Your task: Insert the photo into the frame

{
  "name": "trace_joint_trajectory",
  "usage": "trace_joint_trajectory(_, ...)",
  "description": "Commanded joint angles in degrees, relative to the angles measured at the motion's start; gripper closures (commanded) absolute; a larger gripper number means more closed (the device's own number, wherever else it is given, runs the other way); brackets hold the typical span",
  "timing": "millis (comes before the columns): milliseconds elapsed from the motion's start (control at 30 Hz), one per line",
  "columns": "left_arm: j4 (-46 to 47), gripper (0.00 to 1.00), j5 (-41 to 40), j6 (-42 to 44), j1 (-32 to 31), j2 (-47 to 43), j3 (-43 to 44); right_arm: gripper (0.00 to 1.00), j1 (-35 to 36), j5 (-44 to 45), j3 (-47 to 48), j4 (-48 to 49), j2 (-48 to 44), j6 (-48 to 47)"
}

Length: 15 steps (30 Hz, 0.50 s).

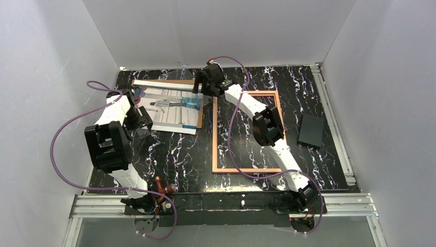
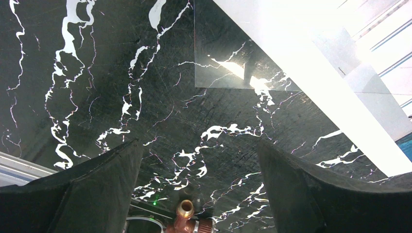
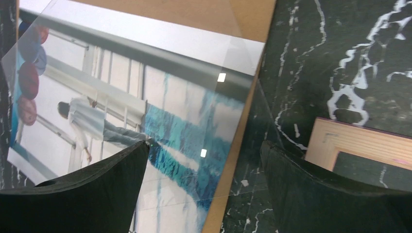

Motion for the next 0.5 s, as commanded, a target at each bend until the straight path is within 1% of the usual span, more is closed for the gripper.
trace_joint_trajectory(0, -6.66, 0.11, -0.92, -0.32, 0.20, 0.95, 1.23, 0.07, -0.62, 5.75, 0.44, -1.12, -0.69, 0.90)
trace_joint_trajectory(133, -6.67, 0.11, -1.24, -0.41, 0.14, 1.07, 1.01, 0.07, -1.16, 8.17, -0.43, -2.46, -1.05, 1.50)
trace_joint_trajectory(300, -6.74, 0.11, -1.52, -0.45, 0.19, 1.70, 0.99, 0.08, -1.72, 7.86, -0.34, -3.41, -0.96, 2.56)
trace_joint_trajectory(467, -6.93, 0.11, -1.24, -0.43, 0.20, 1.81, 1.21, 0.09, -2.29, 2.60, 0.31, -5.55, 0.10, 5.81)
